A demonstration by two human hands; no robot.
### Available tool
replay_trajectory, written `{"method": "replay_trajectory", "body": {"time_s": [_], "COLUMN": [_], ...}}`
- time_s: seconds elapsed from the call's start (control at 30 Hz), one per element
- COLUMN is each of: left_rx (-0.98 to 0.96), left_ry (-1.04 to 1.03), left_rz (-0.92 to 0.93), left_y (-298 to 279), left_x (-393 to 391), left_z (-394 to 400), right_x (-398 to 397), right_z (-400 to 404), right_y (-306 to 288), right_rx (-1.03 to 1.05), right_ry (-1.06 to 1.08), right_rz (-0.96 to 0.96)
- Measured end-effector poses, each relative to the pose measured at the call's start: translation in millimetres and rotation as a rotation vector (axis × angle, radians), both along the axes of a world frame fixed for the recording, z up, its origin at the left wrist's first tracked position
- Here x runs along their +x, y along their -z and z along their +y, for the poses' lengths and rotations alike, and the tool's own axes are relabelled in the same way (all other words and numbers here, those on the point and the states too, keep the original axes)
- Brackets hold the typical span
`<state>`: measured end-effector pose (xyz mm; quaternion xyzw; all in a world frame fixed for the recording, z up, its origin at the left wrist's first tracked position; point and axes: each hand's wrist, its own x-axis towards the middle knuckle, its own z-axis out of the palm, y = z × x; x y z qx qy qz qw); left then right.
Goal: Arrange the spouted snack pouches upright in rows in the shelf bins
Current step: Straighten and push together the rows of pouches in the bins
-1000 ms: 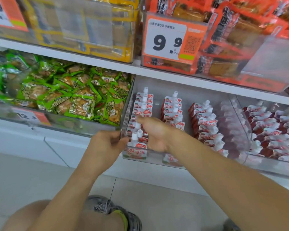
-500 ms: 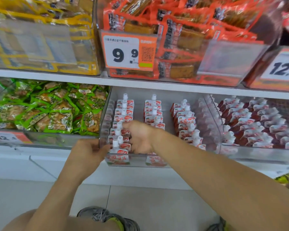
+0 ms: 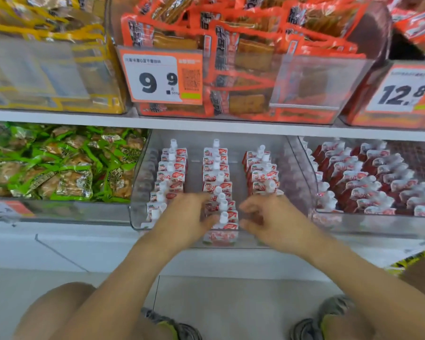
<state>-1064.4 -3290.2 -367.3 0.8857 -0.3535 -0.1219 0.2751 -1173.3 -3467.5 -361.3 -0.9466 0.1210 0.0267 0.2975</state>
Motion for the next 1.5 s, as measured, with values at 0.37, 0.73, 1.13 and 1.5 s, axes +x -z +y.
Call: {"method": "replay_trajectory", "body": {"time_s": [0.37,0.73,1.13,1.5], "left_rx": [0.138,-0.197,-0.309,-0.412], "left_ry": [-0.062,-0.386,-0.459,-0.400], "left_rz": [0.372,0.577,0.676,0.800], "left_y": [13.6,17.5,43.5,46.6], "left_x": [30.4,65.8,91.4,101.7], "left_z": [-9.6,-48.9,-93.4,-102.7], "right_x": [30.3,76.0,131.1,171.5], "right_z": [-0.6,-7.7,-4.9,-6.7], "right_y": [22.0,11.2,45.8,76.8], "right_rx": [0.126,0.287,0.686,0.714], "right_ry": [-0.074,0.212,0.516,0.571], "right_rz": [0.084,0.124,0.011,-0.033]}}
